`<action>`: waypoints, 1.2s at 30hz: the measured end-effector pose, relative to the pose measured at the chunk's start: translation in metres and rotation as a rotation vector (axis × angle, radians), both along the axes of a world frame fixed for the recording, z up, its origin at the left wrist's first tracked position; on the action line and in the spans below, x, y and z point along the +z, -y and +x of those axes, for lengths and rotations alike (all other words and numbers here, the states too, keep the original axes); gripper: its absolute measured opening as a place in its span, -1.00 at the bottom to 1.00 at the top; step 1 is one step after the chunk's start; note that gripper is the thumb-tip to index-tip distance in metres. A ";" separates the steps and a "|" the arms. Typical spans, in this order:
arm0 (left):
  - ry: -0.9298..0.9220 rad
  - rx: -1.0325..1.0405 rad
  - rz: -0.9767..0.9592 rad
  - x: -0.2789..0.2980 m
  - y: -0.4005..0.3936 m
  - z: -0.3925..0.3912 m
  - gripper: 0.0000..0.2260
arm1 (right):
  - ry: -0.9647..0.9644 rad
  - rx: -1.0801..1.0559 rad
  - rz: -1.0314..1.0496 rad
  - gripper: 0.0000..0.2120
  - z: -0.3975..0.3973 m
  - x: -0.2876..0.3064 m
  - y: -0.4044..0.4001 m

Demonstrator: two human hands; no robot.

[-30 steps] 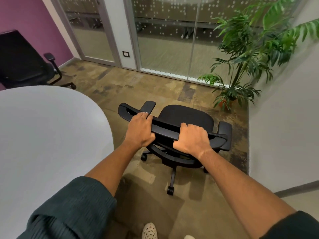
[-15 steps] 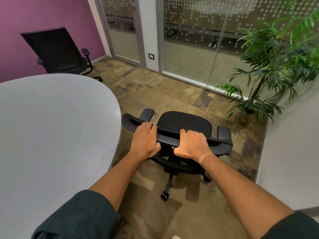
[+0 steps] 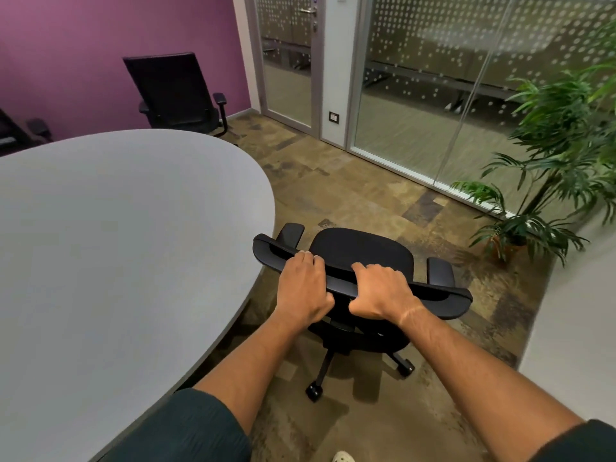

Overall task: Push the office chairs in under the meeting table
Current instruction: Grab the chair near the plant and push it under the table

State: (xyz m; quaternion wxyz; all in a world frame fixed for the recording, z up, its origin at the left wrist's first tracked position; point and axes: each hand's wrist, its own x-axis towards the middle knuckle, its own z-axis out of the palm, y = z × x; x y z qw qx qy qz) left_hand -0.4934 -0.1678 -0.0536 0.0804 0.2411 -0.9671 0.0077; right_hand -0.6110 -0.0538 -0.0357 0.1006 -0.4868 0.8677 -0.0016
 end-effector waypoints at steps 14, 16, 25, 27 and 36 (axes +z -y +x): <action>-0.022 0.152 0.026 -0.005 -0.039 0.081 -0.67 | -0.018 0.223 0.037 -0.39 0.061 -0.003 -0.020; -0.023 0.177 0.030 -0.003 -0.049 0.088 -0.68 | -0.022 0.249 0.047 -0.39 0.064 -0.005 -0.025; 0.037 0.171 0.034 0.001 -0.053 0.116 -0.49 | -0.001 0.432 0.104 -0.61 0.075 -0.006 -0.038; 0.142 0.100 0.079 0.007 -0.033 0.124 -0.40 | -0.008 0.482 0.094 -0.66 0.076 -0.006 -0.039; 0.174 0.204 0.159 0.005 -0.039 0.132 -0.59 | -0.005 0.552 0.054 -0.65 0.067 -0.006 -0.054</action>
